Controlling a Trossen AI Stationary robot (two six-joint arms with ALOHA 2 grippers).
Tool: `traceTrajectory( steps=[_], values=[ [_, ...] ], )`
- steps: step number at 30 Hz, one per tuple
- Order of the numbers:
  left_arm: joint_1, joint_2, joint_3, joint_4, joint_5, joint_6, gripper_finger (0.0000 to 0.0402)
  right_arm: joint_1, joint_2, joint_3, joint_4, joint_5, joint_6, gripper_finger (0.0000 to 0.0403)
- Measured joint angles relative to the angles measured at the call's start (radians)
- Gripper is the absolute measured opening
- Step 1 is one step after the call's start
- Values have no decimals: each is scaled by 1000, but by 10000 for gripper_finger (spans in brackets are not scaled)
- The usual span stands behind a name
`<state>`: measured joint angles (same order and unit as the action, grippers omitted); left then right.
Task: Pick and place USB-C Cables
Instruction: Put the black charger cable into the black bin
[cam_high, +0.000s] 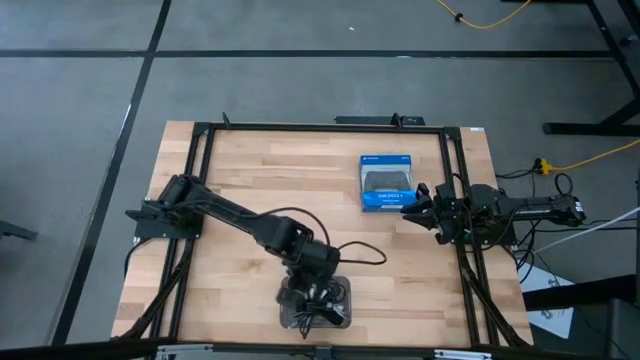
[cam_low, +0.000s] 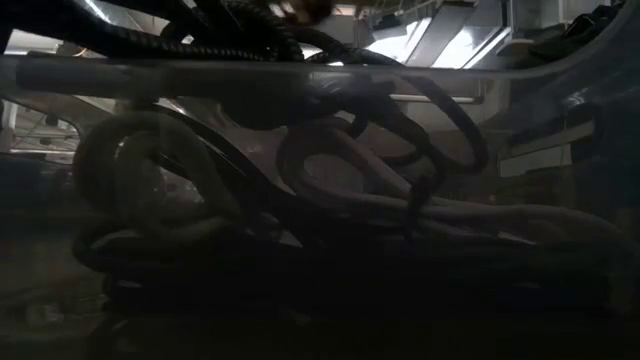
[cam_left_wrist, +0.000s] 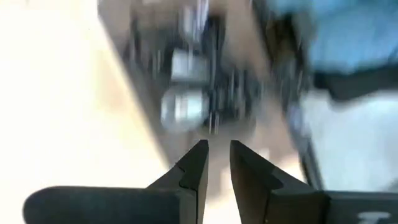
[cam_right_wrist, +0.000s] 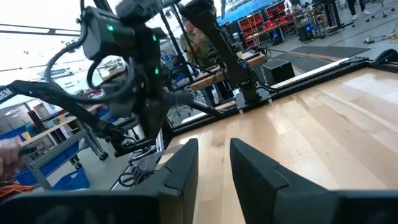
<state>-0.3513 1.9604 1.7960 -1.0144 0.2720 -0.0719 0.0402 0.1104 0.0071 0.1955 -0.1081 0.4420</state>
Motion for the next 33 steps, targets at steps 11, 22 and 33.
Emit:
traceTrajectory(
  steps=[11, 22, 33],
  values=[
    [33, -24, 68, -312, -13, -8, 17, 0, 0, 0, 4, 2, 50, 97],
    [-27, -15, 68, 18, -20, -27, 1, 0, 0, 0, 5, 2, 48, 97],
    [-95, 24, -148, 634, 69, -107, 2, 0, 0, 0, 2, 2, 46, 97]
  ],
)
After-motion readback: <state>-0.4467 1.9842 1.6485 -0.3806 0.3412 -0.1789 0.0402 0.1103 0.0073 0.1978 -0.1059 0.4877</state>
